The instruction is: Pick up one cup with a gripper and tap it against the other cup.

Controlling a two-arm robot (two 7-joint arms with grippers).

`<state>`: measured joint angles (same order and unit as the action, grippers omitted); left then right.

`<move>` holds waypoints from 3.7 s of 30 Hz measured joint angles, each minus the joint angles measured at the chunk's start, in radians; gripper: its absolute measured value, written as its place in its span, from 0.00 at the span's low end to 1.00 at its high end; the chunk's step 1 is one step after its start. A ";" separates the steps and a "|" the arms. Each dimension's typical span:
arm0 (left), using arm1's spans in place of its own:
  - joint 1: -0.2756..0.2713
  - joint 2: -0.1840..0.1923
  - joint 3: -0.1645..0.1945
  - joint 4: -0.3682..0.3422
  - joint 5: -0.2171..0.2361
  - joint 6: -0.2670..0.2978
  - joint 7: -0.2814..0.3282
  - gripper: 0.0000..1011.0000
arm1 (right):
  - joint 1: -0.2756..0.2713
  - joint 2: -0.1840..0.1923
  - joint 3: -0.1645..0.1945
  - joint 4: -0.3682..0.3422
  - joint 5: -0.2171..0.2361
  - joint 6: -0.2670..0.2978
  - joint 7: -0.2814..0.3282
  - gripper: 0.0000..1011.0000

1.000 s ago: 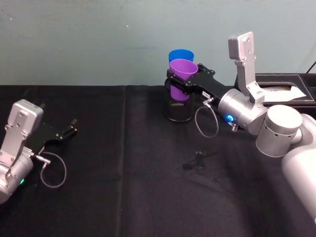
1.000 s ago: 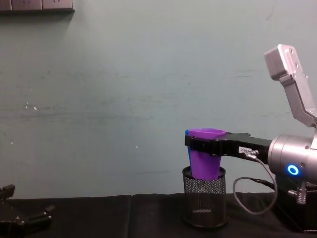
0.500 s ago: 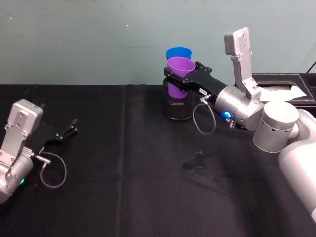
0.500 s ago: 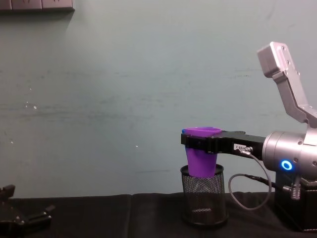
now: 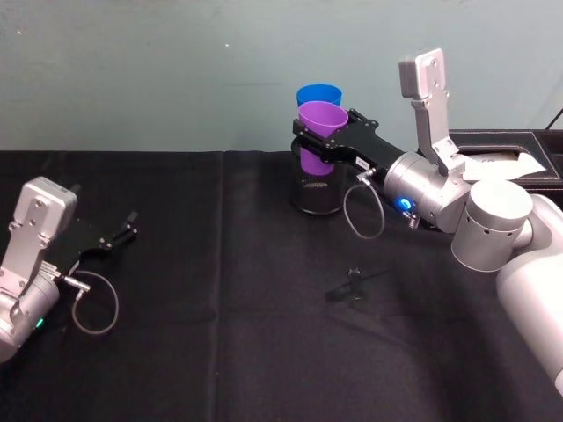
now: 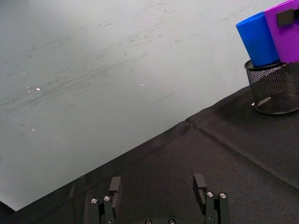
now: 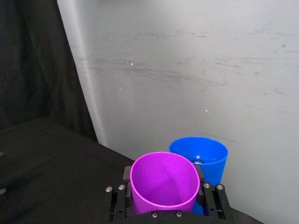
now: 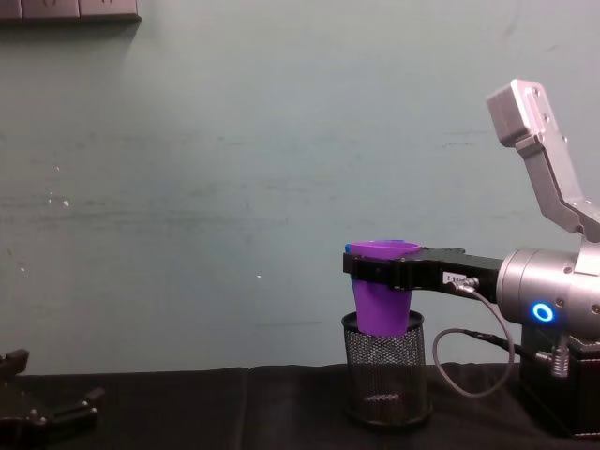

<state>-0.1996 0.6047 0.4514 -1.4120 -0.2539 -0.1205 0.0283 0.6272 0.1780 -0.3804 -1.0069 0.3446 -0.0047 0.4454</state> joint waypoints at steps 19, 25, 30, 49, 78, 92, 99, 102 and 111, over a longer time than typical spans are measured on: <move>0.000 0.000 0.000 0.000 0.000 0.000 0.000 0.99 | -0.001 0.001 0.000 -0.001 0.000 -0.001 0.000 0.74; 0.000 0.000 0.000 0.000 0.000 0.000 0.000 0.99 | -0.001 0.001 0.000 -0.001 0.000 -0.001 0.000 0.74; 0.000 0.000 0.000 0.000 0.000 0.000 0.000 0.99 | -0.001 0.001 0.000 -0.001 0.000 -0.001 0.000 0.74; 0.000 0.000 0.000 0.000 0.000 0.000 0.000 0.99 | -0.001 0.001 0.000 -0.001 0.000 -0.001 0.000 0.74; 0.000 0.000 0.000 0.000 0.000 0.000 0.000 0.99 | -0.001 0.001 0.000 -0.001 0.000 -0.001 0.000 0.74; 0.000 0.000 0.000 0.000 0.000 0.000 0.000 0.99 | -0.001 0.001 0.000 -0.001 0.000 -0.001 0.000 0.74; 0.000 0.000 0.000 0.000 0.000 0.000 0.000 0.99 | -0.001 0.001 0.000 -0.001 0.000 -0.001 0.000 0.74; 0.000 0.000 0.000 0.000 0.000 0.000 0.000 0.99 | -0.001 0.001 0.000 -0.001 0.000 -0.001 0.000 0.74; 0.000 0.000 0.000 0.000 0.000 0.000 0.000 0.99 | -0.001 0.001 0.000 -0.001 0.000 -0.001 0.000 0.74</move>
<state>-0.1995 0.6047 0.4514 -1.4120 -0.2539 -0.1205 0.0283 0.6261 0.1787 -0.3802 -1.0084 0.3447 -0.0061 0.4453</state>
